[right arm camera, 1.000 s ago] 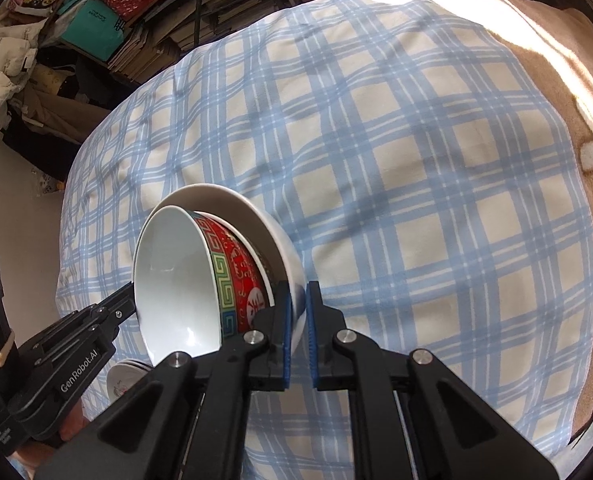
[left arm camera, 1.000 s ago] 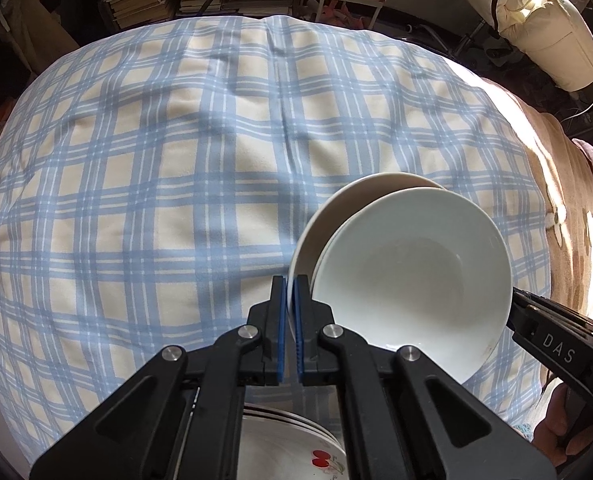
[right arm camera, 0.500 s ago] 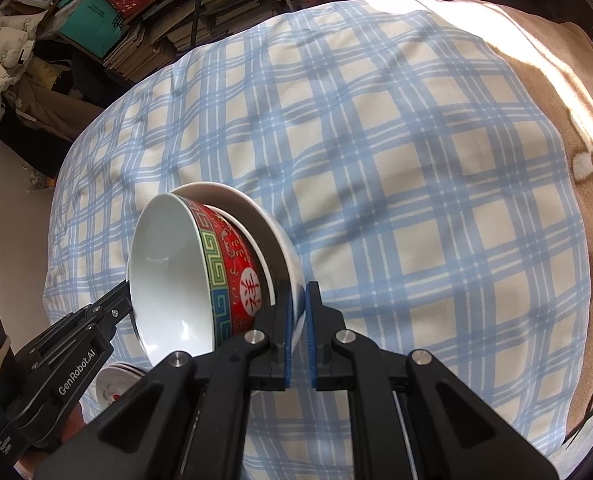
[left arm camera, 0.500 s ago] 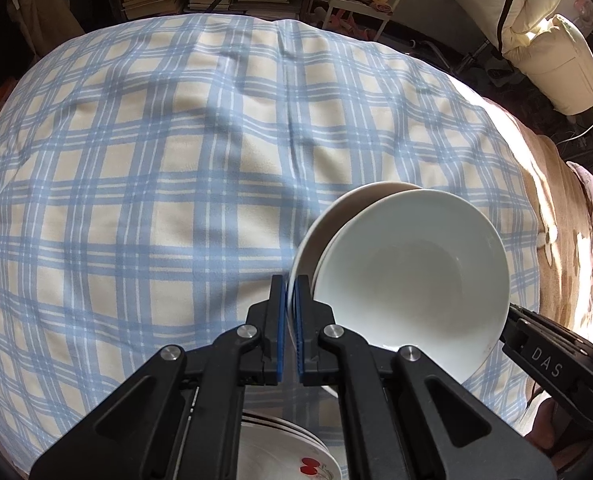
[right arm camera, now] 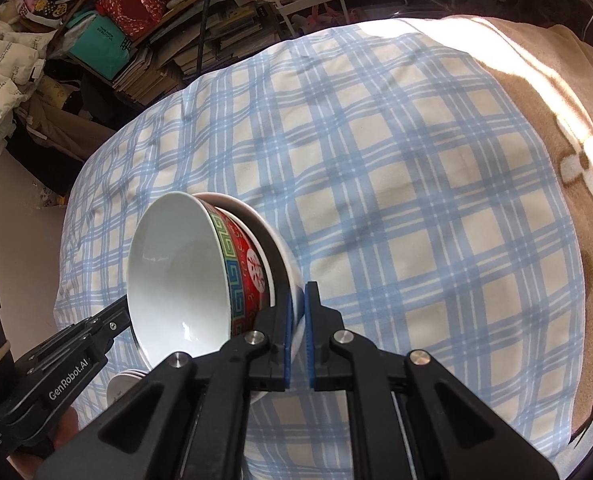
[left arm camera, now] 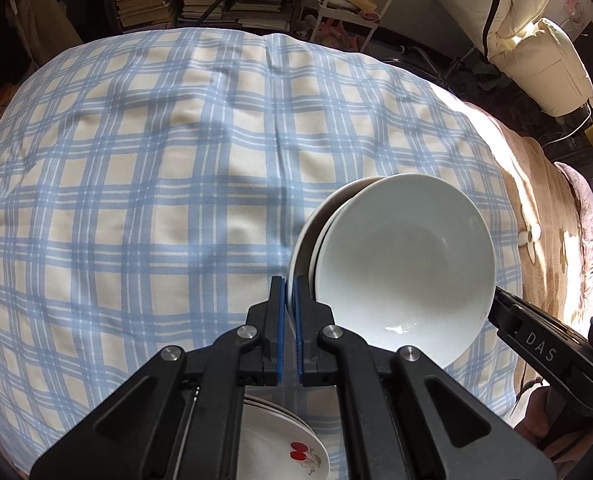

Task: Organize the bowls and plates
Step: 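Carry both bowl stacks over the cherry plate stack and lower them onto it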

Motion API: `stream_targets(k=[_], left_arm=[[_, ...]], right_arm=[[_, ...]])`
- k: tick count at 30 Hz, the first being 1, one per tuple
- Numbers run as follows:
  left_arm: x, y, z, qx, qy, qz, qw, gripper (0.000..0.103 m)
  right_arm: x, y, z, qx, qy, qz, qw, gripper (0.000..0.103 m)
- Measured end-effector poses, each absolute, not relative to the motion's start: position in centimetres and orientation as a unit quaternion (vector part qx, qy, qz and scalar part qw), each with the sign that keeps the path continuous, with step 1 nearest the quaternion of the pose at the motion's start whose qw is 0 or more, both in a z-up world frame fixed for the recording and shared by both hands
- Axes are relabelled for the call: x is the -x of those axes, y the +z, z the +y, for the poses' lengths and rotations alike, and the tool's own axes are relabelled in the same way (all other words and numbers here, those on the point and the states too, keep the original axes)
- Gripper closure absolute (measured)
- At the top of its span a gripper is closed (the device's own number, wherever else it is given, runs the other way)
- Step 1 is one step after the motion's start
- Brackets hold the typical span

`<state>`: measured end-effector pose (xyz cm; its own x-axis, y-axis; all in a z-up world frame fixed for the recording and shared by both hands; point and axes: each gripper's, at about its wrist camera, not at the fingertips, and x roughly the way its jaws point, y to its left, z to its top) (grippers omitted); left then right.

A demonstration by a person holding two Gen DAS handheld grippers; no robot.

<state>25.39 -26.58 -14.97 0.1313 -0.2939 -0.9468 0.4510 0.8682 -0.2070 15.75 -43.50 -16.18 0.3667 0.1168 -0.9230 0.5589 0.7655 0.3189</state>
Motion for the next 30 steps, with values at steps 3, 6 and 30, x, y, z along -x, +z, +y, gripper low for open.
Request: stream_targets(k=[3, 6, 30], left_arm=[[-25.3, -14.7, -26.8, -0.070, -0.244, 0.610, 0.751, 0.101], [-25.1, -14.3, -26.6, -0.066, -0.244, 0.610, 0.751, 0.101], [-21.4, -10.4, -18.9, -0.054, -0.214, 0.582, 0.783, 0.101]], right_arm=[[-16.0, -15.5, -43.4, -0.297, -0.143, 0.549, 0.768, 0.095], [-16.0, -15.0, -43.3, -0.296, -0.145, 0.547, 0.770, 0.095], [-13.7, -11.7, -36.9, -0.296, -0.109, 0.541, 0.780, 0.095]])
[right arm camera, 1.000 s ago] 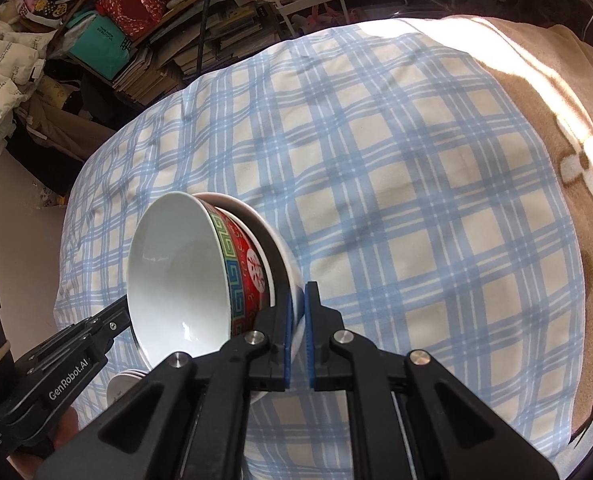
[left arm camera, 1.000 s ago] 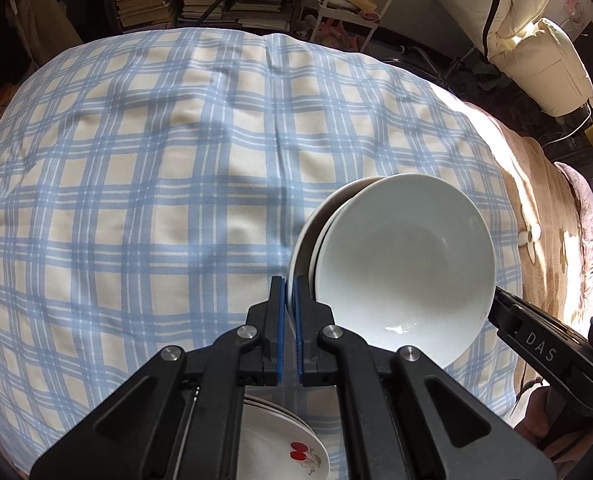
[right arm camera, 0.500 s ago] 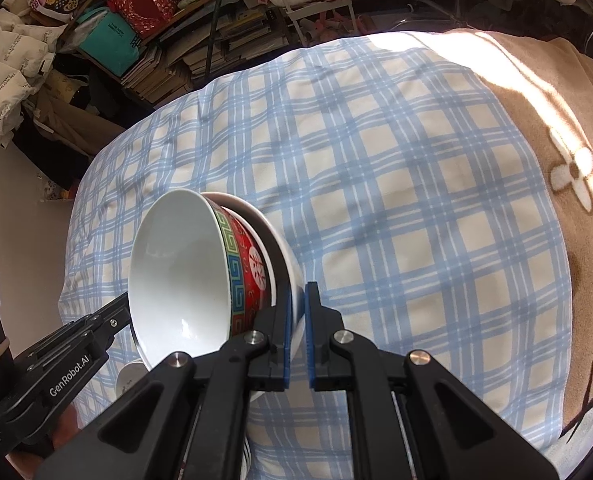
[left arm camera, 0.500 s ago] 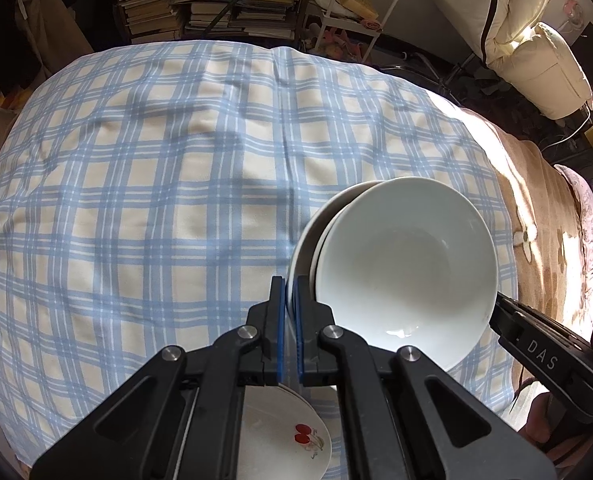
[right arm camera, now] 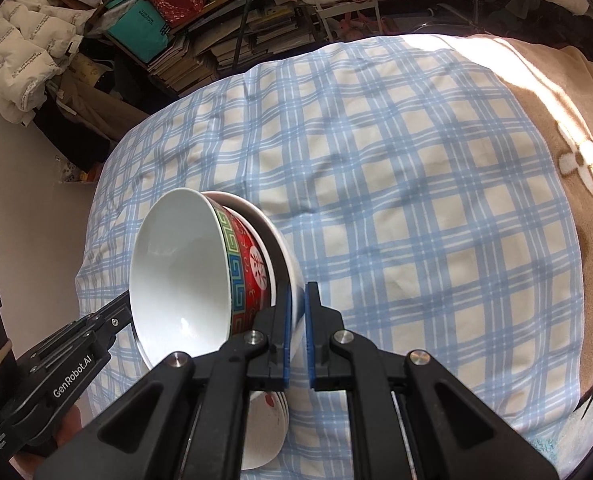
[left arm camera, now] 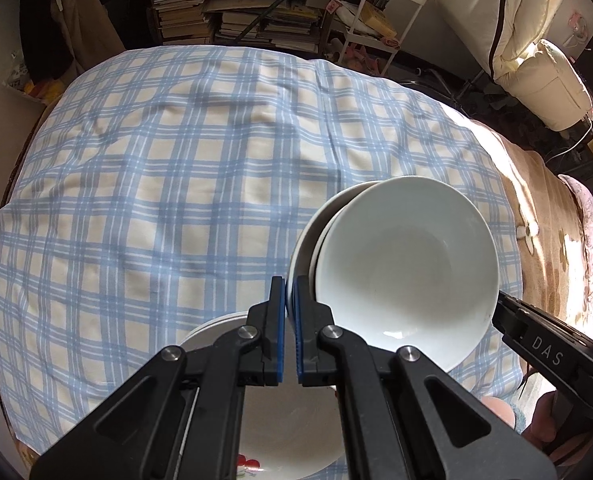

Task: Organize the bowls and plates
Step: 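Carry both bowl stacks over the cherry plate stack and lower them onto it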

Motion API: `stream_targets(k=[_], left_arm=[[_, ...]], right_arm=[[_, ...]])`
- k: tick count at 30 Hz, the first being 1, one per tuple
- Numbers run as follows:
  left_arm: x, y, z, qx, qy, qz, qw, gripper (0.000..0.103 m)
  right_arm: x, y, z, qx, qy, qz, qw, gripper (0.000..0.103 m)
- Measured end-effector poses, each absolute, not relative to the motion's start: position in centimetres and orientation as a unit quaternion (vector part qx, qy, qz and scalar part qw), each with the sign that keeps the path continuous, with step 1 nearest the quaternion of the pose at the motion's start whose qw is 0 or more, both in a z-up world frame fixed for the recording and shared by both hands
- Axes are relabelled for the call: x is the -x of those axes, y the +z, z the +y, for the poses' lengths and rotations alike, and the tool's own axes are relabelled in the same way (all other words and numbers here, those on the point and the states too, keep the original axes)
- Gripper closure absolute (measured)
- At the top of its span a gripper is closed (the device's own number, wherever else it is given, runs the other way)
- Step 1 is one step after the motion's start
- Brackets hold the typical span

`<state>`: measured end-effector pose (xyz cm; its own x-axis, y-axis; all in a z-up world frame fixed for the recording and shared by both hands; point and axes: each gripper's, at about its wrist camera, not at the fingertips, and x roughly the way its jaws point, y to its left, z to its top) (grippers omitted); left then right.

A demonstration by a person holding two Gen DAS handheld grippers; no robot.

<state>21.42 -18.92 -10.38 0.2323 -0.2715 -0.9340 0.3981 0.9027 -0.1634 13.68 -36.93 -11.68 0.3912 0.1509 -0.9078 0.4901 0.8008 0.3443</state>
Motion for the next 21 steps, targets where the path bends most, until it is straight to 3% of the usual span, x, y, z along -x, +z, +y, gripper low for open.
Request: stream_targets(k=[21], left_arm=[[-16.8, -13.1, -9.9, -0.030, -0.187, 0.578, 0.794, 0.101]], right_arm=[[-9.9, -13.3, -27.3, -0.267, -0.097, 0.543, 0.790, 0.095]])
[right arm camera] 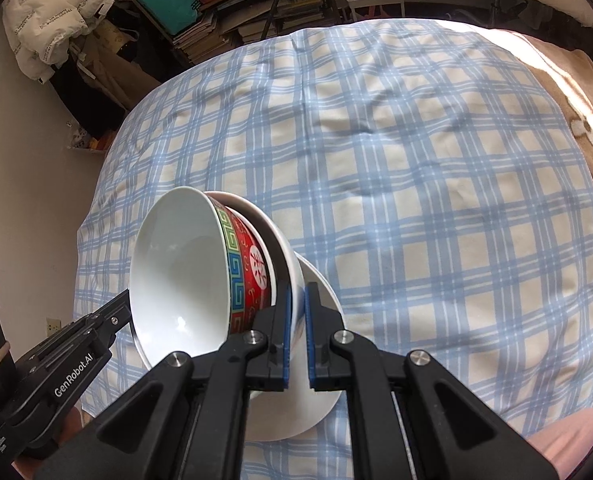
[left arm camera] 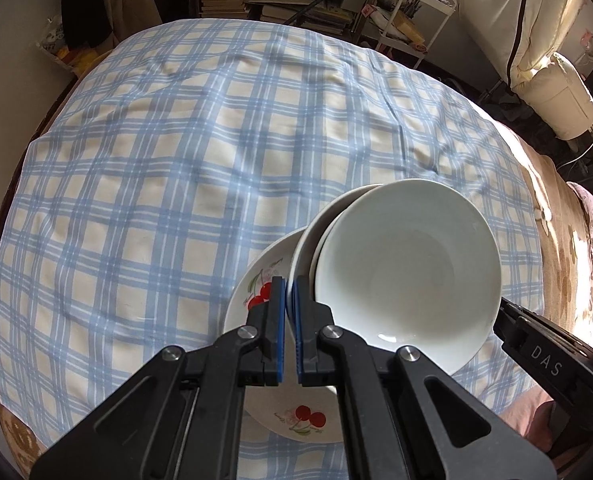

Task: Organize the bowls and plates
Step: 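Carry both bowl stacks over the cherry plate stack and lower them onto it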

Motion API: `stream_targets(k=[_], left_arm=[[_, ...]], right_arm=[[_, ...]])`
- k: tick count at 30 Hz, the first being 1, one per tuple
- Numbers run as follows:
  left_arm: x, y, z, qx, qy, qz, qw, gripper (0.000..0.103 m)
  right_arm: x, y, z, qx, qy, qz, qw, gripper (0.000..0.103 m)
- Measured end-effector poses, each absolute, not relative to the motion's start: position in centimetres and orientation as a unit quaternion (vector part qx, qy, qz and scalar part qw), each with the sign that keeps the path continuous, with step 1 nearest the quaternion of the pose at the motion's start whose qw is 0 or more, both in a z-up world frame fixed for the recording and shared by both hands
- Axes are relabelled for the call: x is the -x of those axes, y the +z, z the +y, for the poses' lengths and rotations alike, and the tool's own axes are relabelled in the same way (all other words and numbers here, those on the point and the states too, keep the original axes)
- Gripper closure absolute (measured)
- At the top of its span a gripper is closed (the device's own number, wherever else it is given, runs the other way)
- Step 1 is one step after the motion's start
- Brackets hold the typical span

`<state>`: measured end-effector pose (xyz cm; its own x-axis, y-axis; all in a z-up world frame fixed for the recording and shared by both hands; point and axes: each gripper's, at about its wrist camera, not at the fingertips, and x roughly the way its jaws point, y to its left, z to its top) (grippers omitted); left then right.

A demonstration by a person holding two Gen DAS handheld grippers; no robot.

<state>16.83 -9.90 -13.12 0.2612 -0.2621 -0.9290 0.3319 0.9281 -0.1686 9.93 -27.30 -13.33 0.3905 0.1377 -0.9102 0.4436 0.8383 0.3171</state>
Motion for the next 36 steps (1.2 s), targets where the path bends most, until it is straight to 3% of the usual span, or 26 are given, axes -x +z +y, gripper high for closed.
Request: stream_targets(k=[12, 36], left_arm=[[-15.5, -14.0, -9.4, -0.046, -0.181, 0.570, 0.800, 0.100], [-13.8, -14.5, -8.8, -0.057, -0.174, 0.539, 0.822, 0.100]], right_arm=[[-8.0, -15.9, -26.1, -0.287, -0.097, 0.550, 0.778, 0.095], [-7.7, -15.8, -25.6, -0.249, -0.067, 0.535, 0.804, 0.095]])
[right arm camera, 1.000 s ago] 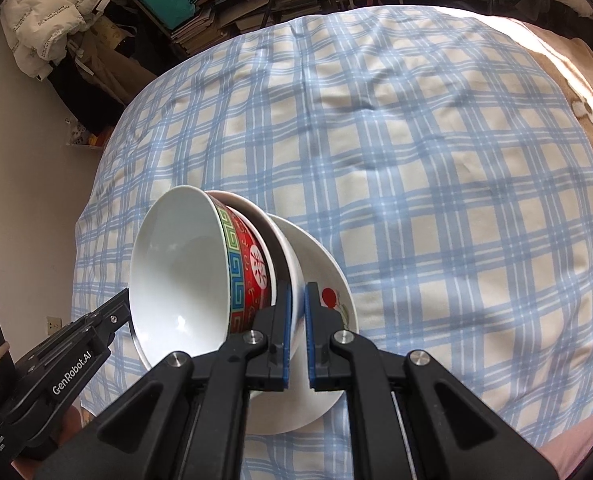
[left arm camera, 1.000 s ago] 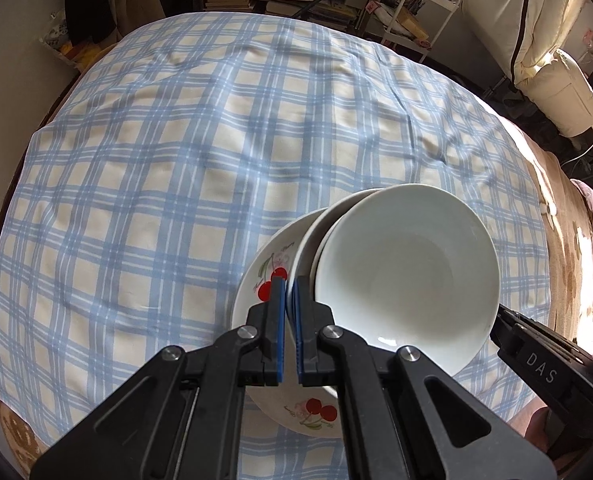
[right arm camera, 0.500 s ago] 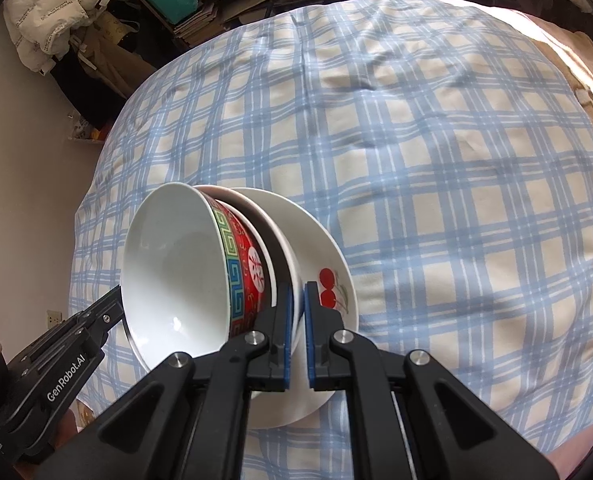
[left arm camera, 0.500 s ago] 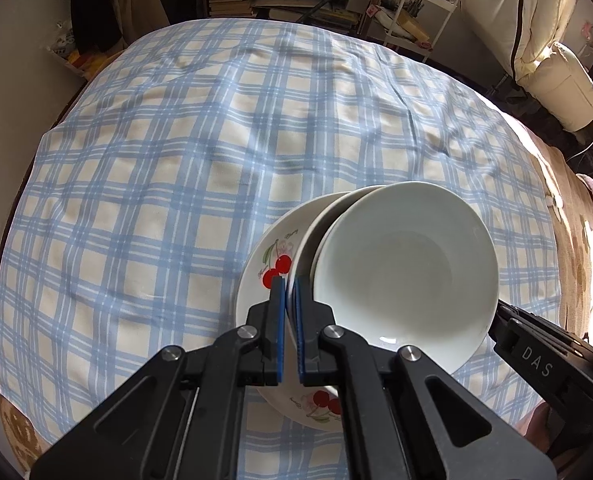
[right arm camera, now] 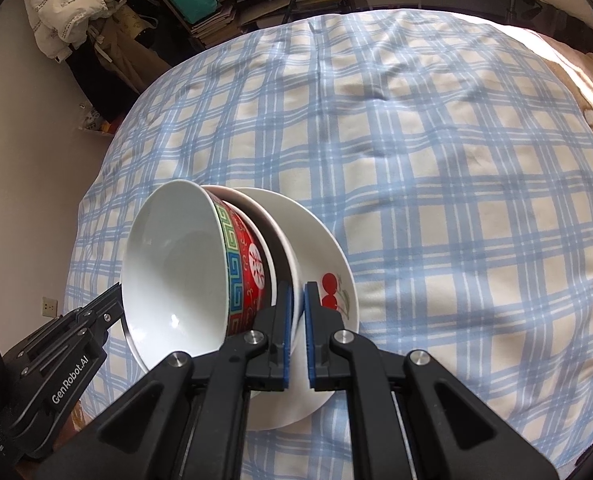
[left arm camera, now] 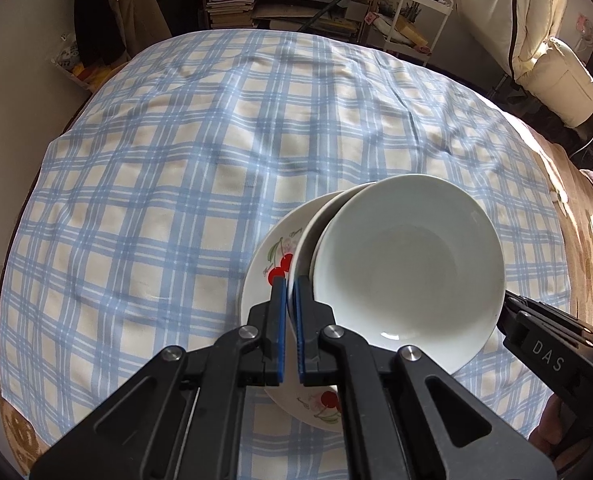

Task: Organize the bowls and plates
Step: 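Carry both bowl stacks over the cherry plate stack and lower them onto it, then open both tools and lift them away from the stacked dishes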

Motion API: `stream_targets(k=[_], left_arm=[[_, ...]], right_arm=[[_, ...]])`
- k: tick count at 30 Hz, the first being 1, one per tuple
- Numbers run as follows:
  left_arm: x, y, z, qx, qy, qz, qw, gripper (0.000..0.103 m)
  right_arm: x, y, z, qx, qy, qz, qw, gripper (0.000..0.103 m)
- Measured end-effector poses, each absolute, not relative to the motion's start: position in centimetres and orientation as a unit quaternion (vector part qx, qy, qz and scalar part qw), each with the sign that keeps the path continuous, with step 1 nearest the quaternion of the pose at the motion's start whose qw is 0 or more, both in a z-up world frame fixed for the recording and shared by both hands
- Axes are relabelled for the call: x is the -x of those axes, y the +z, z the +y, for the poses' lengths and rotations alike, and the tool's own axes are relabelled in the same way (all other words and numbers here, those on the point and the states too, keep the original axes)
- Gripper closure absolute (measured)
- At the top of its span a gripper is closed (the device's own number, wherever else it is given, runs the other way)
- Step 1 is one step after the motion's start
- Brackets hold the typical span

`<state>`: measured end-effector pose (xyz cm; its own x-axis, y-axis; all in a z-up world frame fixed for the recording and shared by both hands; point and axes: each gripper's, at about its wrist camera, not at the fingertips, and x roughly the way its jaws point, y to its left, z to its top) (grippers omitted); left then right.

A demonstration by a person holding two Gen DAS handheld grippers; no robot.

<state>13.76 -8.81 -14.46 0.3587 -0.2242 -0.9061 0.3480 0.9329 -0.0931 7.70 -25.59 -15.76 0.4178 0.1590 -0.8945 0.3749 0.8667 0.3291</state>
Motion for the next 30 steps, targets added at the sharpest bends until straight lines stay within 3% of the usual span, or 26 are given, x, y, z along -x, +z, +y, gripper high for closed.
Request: stream_targets(k=[19, 30], left_arm=[[-12.9, -13.6, -8.2, -0.060, -0.172, 0.519, 0.835, 0.090], [-10.9, -8.3, -5.2, -0.088, -0.112, 0.411, 0.900, 0.089]], right_arm=[[-6.7, -14.3, -25.8, -0.214, -0.054, 0.503, 0.836, 0.095], [-4.4, -9.7, -26.6, -0.159, -0.057, 0.457, 0.873, 0.093]])
